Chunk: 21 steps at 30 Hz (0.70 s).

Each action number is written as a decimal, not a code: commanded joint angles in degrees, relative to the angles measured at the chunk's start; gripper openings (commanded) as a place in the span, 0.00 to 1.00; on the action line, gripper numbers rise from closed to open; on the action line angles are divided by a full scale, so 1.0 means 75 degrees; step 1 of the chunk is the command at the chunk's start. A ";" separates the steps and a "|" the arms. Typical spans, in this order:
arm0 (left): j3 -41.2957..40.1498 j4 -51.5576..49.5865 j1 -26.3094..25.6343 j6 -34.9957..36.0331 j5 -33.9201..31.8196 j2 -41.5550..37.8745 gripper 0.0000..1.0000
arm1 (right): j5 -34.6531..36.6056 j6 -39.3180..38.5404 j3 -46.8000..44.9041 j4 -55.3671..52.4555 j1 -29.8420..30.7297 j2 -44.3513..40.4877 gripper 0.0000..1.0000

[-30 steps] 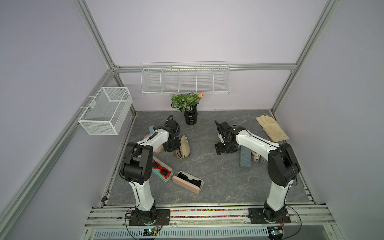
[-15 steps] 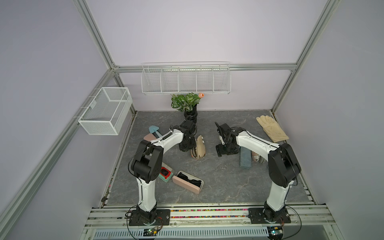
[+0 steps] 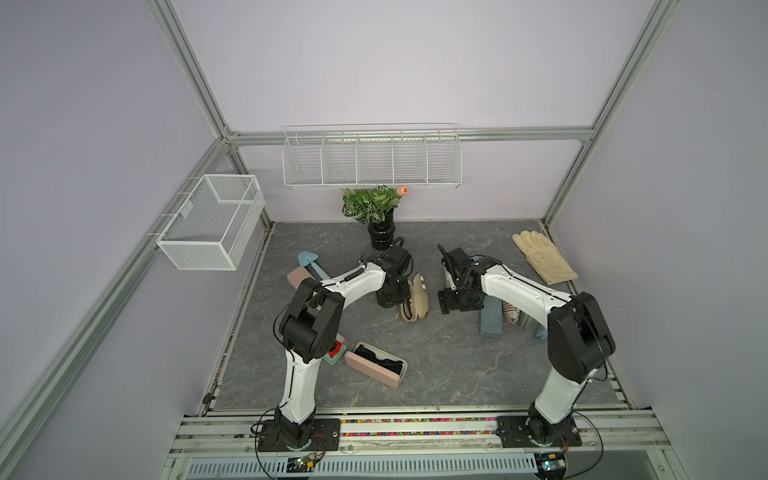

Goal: Close the glasses case
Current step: Move the glasses case to the center of the board.

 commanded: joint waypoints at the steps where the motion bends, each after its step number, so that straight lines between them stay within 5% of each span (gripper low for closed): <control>1: 0.0301 0.0131 0.0019 -0.0181 0.0067 0.0078 0.15 | 0.0000 0.0115 -0.0133 0.0073 -0.0066 -0.0347 0.82; 12: 0.0431 0.0131 -0.0004 -0.0229 0.0219 -0.0149 0.38 | -0.0025 0.0078 -0.0051 -0.0020 -0.0099 -0.0615 0.82; 21: 0.0602 -0.0176 -0.0006 -0.0141 0.0041 -0.0875 0.44 | -0.0060 -0.0033 0.0204 -0.0143 -0.0097 -0.0758 0.82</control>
